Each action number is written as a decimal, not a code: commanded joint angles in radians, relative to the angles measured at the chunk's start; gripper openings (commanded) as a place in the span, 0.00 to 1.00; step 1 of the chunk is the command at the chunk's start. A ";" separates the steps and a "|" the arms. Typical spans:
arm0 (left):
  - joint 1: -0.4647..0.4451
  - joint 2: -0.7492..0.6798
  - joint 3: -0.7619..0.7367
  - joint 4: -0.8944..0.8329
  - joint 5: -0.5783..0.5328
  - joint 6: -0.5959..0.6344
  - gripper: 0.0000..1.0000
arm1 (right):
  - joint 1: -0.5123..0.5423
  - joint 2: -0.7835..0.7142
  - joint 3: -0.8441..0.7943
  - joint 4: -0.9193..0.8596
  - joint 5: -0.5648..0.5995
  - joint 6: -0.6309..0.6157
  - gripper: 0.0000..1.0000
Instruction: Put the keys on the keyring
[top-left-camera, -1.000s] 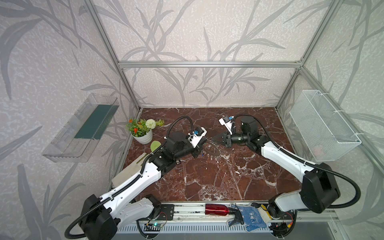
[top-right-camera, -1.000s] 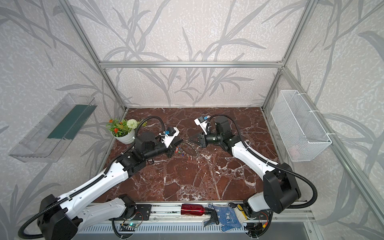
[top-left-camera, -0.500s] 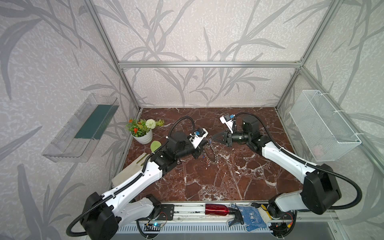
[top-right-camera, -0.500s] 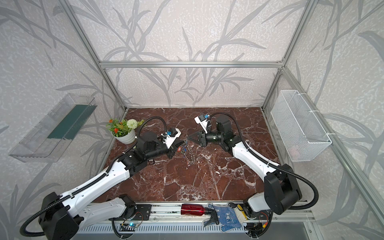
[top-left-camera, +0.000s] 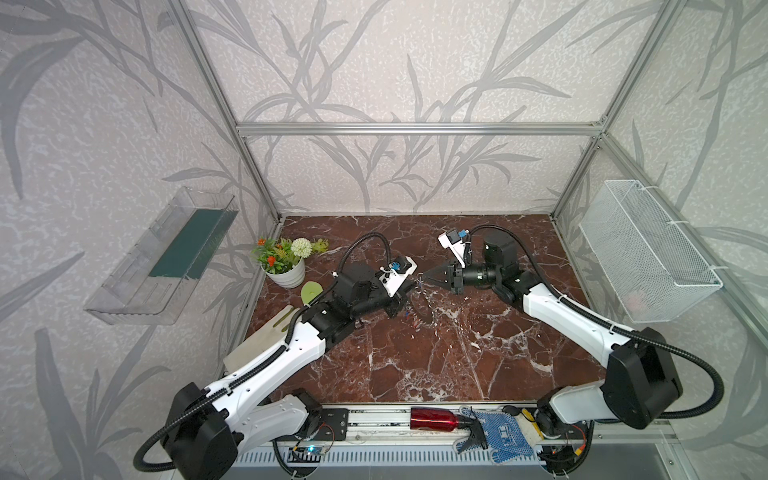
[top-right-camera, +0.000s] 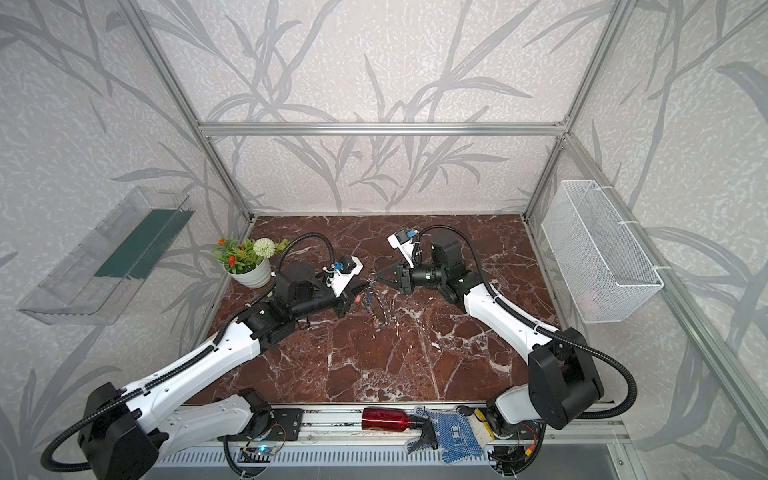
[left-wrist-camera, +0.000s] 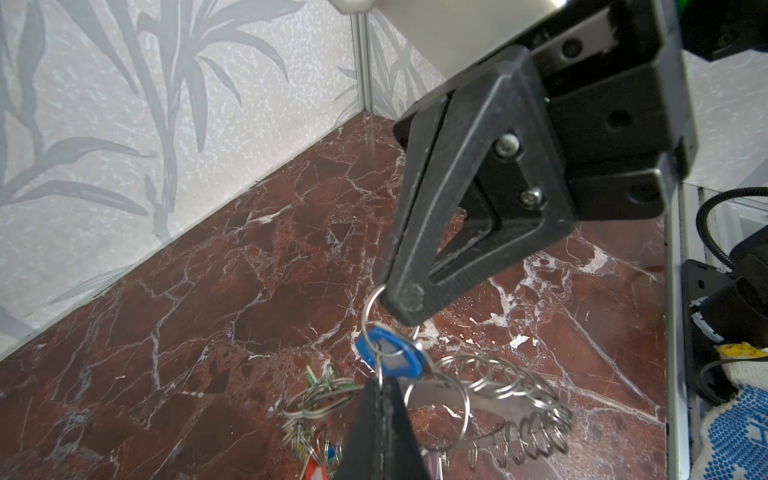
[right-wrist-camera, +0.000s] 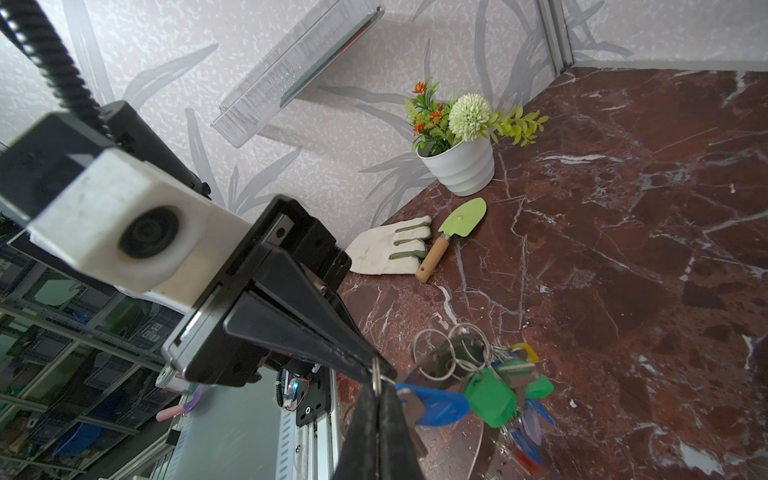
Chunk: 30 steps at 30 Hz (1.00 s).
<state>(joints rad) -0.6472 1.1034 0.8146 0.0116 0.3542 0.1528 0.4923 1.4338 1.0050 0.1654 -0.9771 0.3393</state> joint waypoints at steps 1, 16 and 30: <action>-0.006 -0.011 0.053 0.051 0.018 0.000 0.00 | 0.006 0.010 0.007 -0.037 0.013 -0.028 0.00; -0.013 -0.019 0.043 0.041 0.016 0.029 0.00 | -0.003 0.049 0.030 -0.021 0.020 0.031 0.00; -0.020 -0.039 0.026 0.042 -0.007 0.081 0.00 | -0.019 0.094 0.038 -0.023 -0.004 0.087 0.00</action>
<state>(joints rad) -0.6498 1.1030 0.8146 -0.0311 0.3161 0.1917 0.4885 1.5074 1.0172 0.1352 -1.0039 0.4057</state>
